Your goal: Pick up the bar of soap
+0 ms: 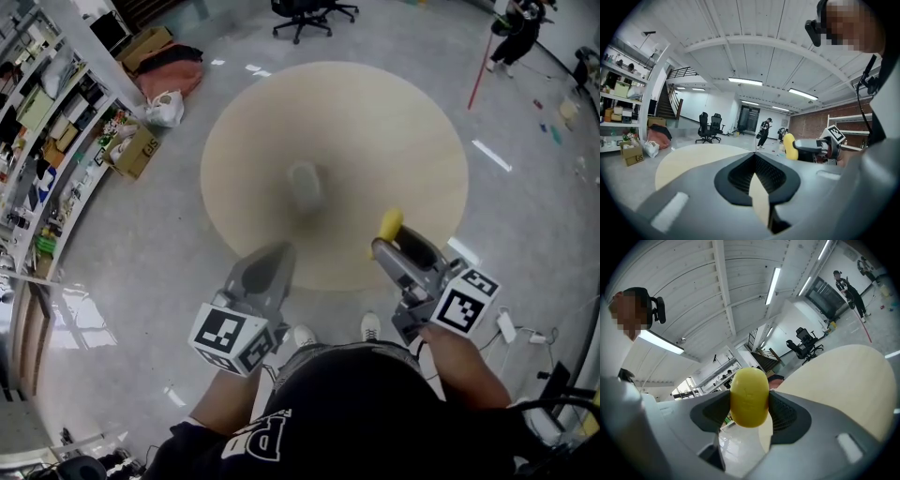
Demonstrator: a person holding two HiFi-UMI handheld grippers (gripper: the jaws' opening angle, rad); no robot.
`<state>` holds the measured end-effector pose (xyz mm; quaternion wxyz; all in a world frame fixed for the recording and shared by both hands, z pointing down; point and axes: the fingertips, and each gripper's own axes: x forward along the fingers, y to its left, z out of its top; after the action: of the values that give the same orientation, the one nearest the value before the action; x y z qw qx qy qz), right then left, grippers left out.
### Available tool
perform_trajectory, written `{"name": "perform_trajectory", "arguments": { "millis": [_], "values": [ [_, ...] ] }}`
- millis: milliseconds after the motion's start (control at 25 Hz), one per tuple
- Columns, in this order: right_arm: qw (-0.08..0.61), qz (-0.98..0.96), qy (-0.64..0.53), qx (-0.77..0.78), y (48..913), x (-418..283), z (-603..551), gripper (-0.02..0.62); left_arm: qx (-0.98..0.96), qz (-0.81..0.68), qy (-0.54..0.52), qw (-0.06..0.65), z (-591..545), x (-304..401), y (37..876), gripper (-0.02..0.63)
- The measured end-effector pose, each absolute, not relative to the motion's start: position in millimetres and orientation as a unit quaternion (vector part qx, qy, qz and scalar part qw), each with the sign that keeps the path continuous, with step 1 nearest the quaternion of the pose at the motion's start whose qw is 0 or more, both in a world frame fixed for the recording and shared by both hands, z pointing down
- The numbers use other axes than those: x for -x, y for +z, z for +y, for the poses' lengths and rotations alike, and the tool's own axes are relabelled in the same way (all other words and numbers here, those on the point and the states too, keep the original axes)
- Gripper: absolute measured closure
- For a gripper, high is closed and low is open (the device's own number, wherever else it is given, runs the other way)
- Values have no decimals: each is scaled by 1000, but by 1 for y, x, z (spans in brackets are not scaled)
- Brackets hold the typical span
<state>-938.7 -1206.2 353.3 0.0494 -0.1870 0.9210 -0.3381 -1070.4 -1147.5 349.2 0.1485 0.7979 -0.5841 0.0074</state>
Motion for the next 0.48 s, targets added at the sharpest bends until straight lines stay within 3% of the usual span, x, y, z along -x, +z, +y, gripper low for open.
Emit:
{"name": "perform_trajectory", "arguments": {
  "millis": [480],
  "values": [
    [41, 925, -331, 184, 350, 941, -1205, 331, -801, -581, 6, 144, -1147, 1066, 345, 598]
  ]
}}
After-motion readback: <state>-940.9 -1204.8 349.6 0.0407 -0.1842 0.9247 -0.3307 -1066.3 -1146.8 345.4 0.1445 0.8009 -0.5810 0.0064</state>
